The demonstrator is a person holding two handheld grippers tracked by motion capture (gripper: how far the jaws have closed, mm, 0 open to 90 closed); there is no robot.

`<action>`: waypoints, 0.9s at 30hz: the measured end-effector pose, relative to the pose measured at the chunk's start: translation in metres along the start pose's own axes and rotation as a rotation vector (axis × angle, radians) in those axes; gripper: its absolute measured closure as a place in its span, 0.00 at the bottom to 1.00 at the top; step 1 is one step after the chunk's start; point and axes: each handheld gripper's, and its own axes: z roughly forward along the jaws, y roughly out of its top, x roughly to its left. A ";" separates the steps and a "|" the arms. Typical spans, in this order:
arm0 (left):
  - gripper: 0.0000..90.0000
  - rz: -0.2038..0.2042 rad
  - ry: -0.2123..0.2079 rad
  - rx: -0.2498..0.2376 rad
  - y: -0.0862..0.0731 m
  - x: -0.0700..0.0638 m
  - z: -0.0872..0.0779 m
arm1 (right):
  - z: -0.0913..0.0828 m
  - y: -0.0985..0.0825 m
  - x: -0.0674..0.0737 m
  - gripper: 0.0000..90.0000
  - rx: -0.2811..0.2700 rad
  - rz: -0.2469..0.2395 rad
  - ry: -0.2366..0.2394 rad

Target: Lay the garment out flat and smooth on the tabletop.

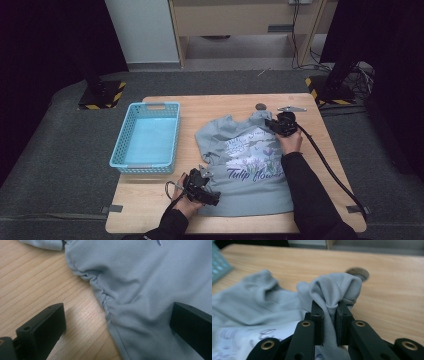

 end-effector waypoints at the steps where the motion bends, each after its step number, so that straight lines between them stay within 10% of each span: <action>1: 0.00 0.000 -0.001 0.000 0.000 0.000 0.000 | -0.003 0.001 0.004 0.89 -0.015 -0.004 0.008; 7: 0.00 -0.002 -0.001 0.002 0.001 -0.001 0.000 | -0.015 -0.002 0.052 0.89 -0.053 -0.119 0.083; 13: 0.00 0.003 -0.003 0.015 0.001 -0.002 0.000 | -0.001 -0.032 0.090 0.87 0.030 -0.232 0.133; 21: 0.00 0.010 -0.007 0.021 0.001 -0.004 -0.001 | 0.011 -0.060 0.108 0.85 0.054 -0.313 0.125; 27: 0.00 0.015 -0.010 0.028 0.001 -0.004 -0.001 | -0.002 -0.048 0.105 0.63 0.080 -0.279 0.155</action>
